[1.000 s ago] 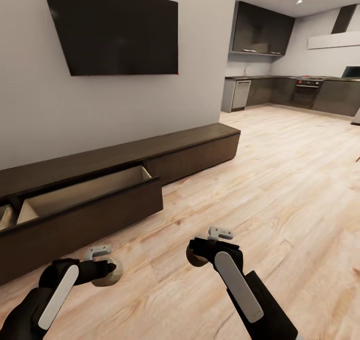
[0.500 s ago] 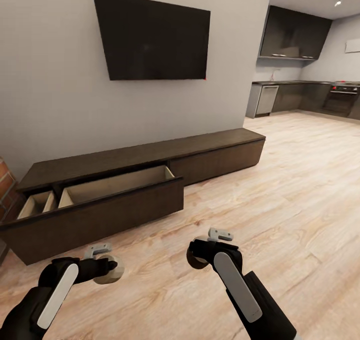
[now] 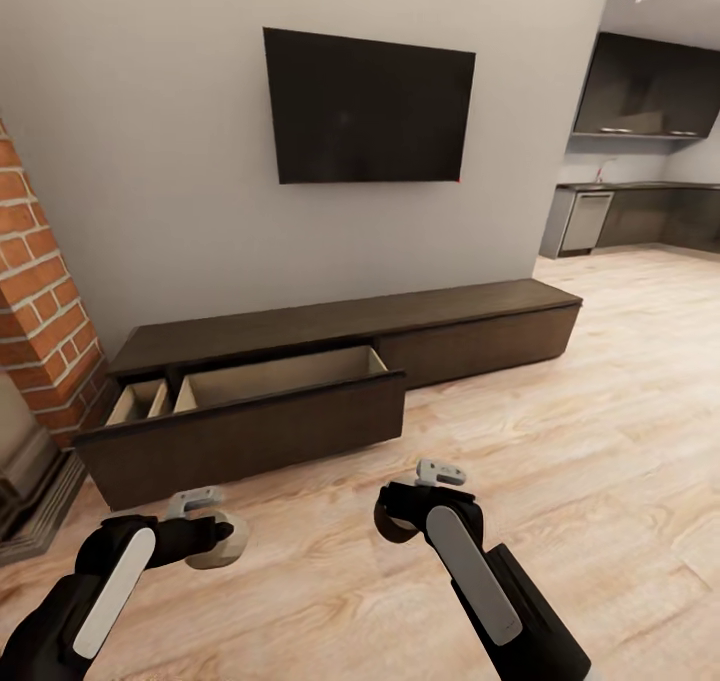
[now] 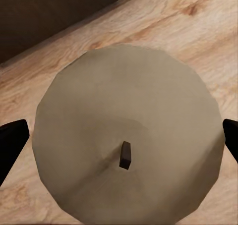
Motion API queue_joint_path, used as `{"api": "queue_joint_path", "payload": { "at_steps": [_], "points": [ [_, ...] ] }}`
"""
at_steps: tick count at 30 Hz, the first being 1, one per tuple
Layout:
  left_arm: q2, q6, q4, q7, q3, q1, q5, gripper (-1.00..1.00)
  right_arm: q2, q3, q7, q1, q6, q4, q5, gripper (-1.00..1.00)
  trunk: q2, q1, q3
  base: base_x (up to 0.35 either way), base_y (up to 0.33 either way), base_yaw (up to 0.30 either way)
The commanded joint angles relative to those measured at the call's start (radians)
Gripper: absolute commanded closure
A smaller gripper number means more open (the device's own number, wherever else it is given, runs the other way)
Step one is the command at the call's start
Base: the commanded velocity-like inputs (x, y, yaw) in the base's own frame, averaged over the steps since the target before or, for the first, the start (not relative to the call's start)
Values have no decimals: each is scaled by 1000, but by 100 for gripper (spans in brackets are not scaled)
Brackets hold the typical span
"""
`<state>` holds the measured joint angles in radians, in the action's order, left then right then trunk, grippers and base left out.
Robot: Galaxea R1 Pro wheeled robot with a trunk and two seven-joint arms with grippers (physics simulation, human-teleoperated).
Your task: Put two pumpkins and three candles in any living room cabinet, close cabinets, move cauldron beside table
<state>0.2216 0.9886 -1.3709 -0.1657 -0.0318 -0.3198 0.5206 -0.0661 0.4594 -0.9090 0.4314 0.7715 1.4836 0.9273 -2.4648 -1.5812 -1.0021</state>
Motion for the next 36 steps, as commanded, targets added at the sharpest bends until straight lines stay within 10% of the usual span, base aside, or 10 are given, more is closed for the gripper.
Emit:
{"api": "queue_joint_path", "payload": {
  "at_steps": [1, 36],
  "points": [
    [1, 2, -1, -11, -2, -1, 12, 100, 0, 0, -10, 0, 3, 1, 7, 100, 7, 4, 2, 0, 0, 176],
    [2, 2, 0, -11, -2, -1, 12, 100, 0, 1, -9, 0, 2, 1, 7, 100, 252, 138, 112, 0, 0, 131]
  ]
}}
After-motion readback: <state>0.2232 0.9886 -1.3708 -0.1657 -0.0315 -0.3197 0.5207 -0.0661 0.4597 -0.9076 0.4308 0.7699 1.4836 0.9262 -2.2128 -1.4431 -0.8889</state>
